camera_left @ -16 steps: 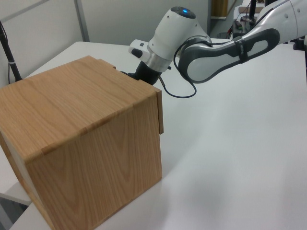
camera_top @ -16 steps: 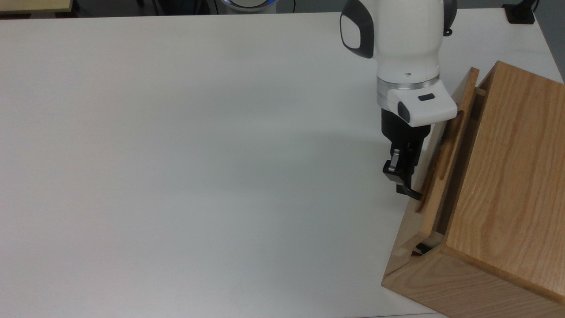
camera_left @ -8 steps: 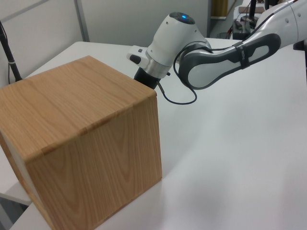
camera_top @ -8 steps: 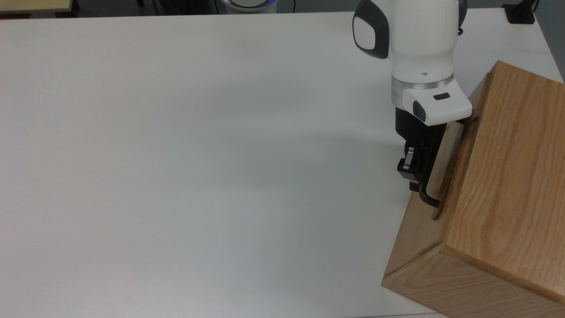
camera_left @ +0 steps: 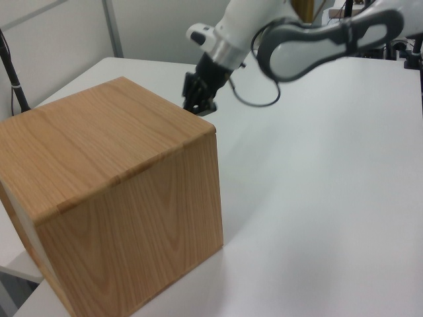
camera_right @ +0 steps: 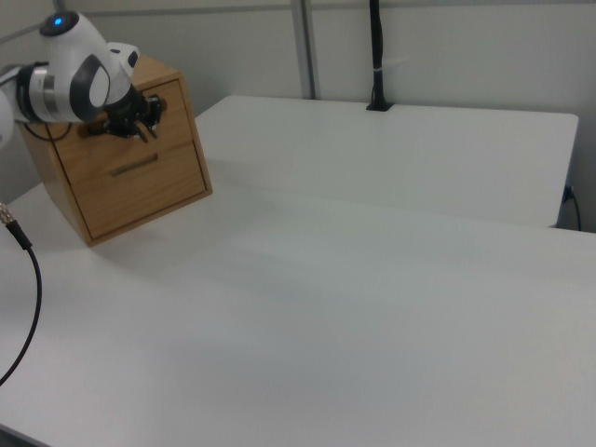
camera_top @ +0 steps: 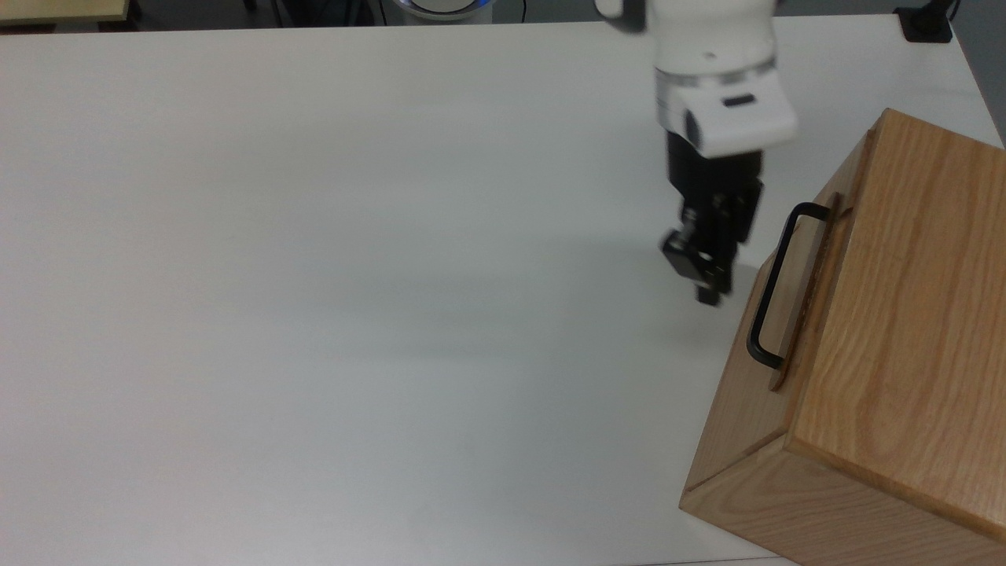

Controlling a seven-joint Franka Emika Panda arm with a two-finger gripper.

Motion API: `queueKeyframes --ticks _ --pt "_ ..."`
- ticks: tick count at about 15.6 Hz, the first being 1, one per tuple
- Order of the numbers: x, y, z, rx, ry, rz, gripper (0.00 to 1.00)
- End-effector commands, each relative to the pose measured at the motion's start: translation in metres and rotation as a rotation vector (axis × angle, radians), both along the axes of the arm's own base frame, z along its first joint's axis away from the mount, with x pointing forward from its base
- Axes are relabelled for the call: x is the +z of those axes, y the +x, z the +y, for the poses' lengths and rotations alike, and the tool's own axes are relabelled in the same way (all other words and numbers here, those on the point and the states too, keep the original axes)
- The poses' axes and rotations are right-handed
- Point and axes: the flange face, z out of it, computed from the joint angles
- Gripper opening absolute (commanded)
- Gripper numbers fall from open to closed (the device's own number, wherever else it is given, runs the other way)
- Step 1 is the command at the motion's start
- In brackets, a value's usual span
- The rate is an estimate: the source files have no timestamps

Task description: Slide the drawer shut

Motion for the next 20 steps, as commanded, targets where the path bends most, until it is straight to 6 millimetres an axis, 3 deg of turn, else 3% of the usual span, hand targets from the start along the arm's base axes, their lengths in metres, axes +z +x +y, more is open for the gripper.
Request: queueKeyframes --ticks 1,3,6,12,16,20 --pt "0.035 -0.043 -0.070 -0.111 0.036 0.190 0.53" --pt "0.055 -0.055 -0.118 -0.216 0.038 0.287 1.00" --pt "0.079 -0.084 -0.173 -0.390 0.028 0.451 1.00" --pt "0.089 -0.119 -0.247 -0.752 0.008 0.598 1.00" --pt "0.071 -0.123 -0.254 -0.863 -0.045 0.597 1.00" --pt "0.075 -0.122 -0.263 -0.948 -0.015 0.588 1.00"
